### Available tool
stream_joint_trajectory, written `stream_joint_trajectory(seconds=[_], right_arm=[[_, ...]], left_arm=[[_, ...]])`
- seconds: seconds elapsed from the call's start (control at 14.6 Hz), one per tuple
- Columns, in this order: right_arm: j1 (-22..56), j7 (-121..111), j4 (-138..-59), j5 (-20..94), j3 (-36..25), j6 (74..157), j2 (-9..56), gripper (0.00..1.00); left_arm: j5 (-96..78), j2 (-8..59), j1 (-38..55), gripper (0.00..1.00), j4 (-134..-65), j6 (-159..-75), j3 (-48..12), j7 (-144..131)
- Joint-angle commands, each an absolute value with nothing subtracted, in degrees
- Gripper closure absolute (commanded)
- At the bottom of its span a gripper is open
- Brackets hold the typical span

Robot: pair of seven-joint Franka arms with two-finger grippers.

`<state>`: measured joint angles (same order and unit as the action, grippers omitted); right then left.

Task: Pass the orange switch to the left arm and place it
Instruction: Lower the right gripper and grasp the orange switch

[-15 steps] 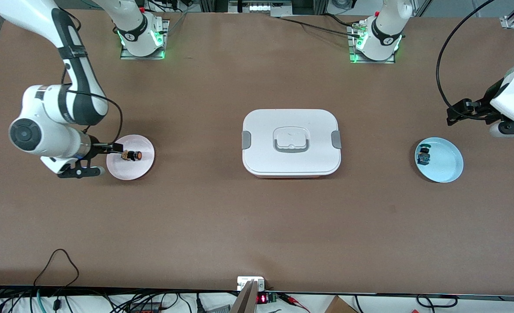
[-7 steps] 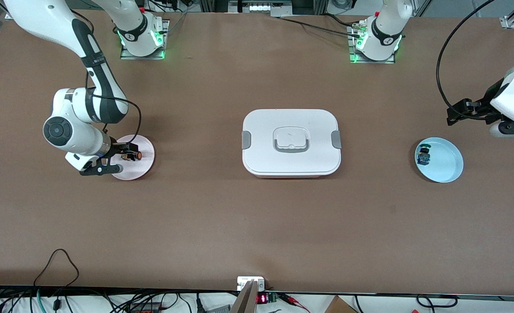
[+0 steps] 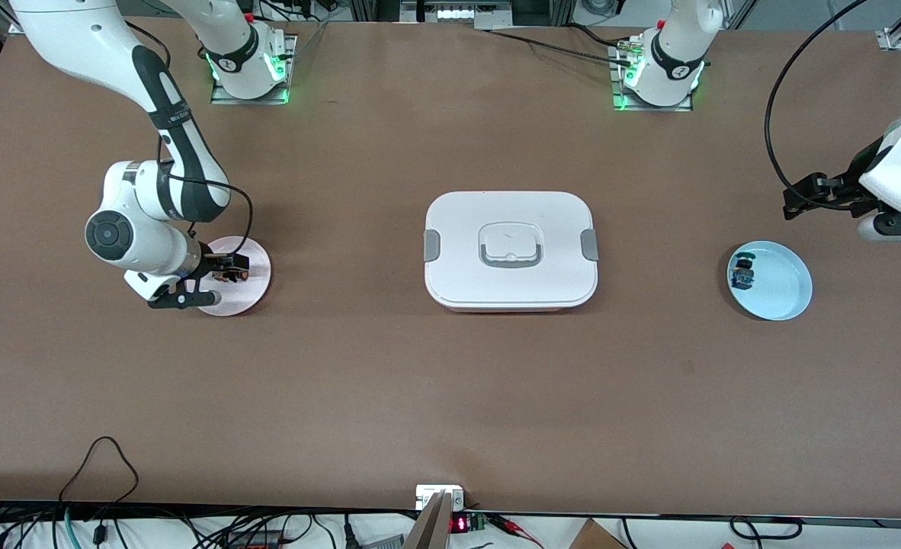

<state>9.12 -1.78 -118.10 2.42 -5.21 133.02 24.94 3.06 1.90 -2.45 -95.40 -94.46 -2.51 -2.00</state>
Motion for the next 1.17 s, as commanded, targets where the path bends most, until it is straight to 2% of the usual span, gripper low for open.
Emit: stream_joint_trajectory(seconds=[0.0,1.03,1.1], right_arm=[[9.49,-1.14,-118.65,3.25,-5.19,134.73,25.75,0.0],[9.49,-1.14,-119.09,3.43,-5.19,136.41,28.48,0.0],[9.49,-1.14,-119.09,3.43,-5.19,136.23,28.48,0.06]], left_arm=[[2.02,2.72,-2.55,0.0,-93.52,-93.08,-2.72,-2.55],[2.02,2.64,-2.55,0.0,-93.52,-92.99,-2.72,-2.64],[2.11,2.64,-2.55,0.0,-93.52,-92.99,-2.72,-2.55]])
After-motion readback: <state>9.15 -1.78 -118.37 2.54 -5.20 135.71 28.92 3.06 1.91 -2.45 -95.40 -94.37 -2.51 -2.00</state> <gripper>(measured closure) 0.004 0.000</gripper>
